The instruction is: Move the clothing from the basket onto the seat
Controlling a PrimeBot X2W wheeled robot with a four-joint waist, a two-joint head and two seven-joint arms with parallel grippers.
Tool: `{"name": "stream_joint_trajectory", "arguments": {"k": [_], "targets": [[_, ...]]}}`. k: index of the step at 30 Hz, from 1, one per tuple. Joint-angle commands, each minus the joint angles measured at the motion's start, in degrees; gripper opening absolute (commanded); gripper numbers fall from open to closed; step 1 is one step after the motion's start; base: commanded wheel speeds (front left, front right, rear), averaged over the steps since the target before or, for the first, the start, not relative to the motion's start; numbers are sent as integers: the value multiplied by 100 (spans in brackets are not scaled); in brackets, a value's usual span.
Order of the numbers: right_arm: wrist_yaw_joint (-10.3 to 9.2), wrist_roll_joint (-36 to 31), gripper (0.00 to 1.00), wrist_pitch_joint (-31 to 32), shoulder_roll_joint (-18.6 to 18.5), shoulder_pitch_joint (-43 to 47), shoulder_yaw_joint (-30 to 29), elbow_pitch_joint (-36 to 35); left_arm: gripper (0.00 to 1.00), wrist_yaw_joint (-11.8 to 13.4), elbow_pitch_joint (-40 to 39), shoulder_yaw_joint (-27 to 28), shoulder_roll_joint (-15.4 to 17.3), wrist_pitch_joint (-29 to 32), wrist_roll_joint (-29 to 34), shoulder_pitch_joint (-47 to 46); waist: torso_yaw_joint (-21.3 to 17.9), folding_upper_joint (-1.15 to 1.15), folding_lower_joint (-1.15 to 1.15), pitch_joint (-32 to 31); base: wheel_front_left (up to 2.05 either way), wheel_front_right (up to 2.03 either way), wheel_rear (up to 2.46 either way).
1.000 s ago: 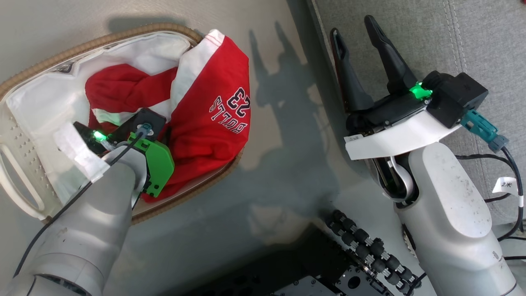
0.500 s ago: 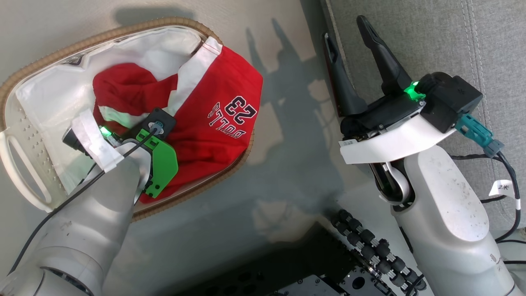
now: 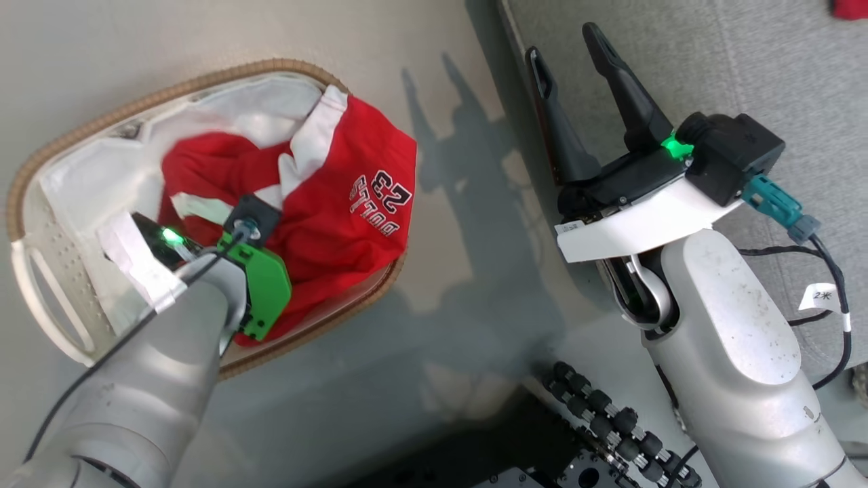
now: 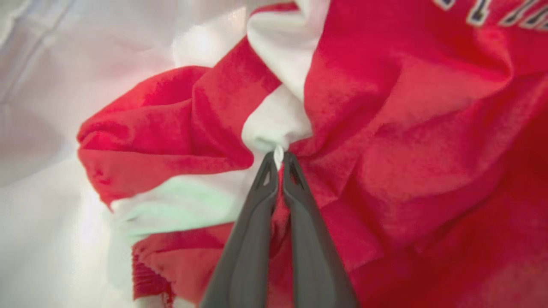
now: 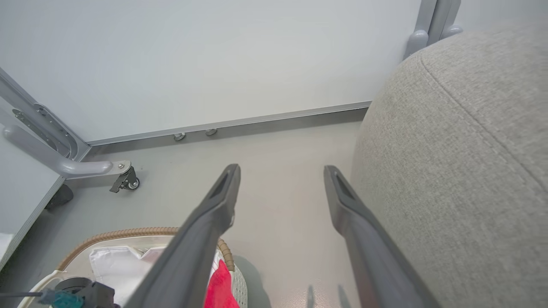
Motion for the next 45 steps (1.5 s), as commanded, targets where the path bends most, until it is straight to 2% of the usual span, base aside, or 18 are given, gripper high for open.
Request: {"name": "stream_joint_trajectory", "arguments": {"k": [1, 7, 15, 26, 34, 45], "targets": [[-8, -55, 100, -2, -16, 55, -5, 74, 0, -16, -29, -5, -44, -113, -105, 87, 108, 0, 0, -365, 0, 0, 0], [-8, -116, 100, -2, -18, 186, -34, 333, 0, -16, -206, 96, -212, -404, -510, 353, 295, 0, 0, -913, 0, 0, 0], [-8, -202, 100, -2, -20, 385, -70, 644, 0, -16, -676, 227, -317, -491, -758, 632, 580, 0, 0, -1711, 0, 0, 0], [-8, -386, 100, -2, -20, 901, -116, 1085, 0, 108, -1984, 1263, -275, -484, -616, 1575, 1038, 0, 0, -2833, 0, 0, 0], [-8, -425, 100, -2, -20, 1420, -179, 1302, 0, 58, -2994, 2218, -442, -486, -239, 2318, 1326, 0, 0, -3632, 0, 0, 0], [-8, -356, 100, -2, -20, 2074, -94, 1524, 0, 3, -3953, 3096, -631, -485, 32, 2971, 1400, 0, 0, -4477, 0, 0, 0]]}}
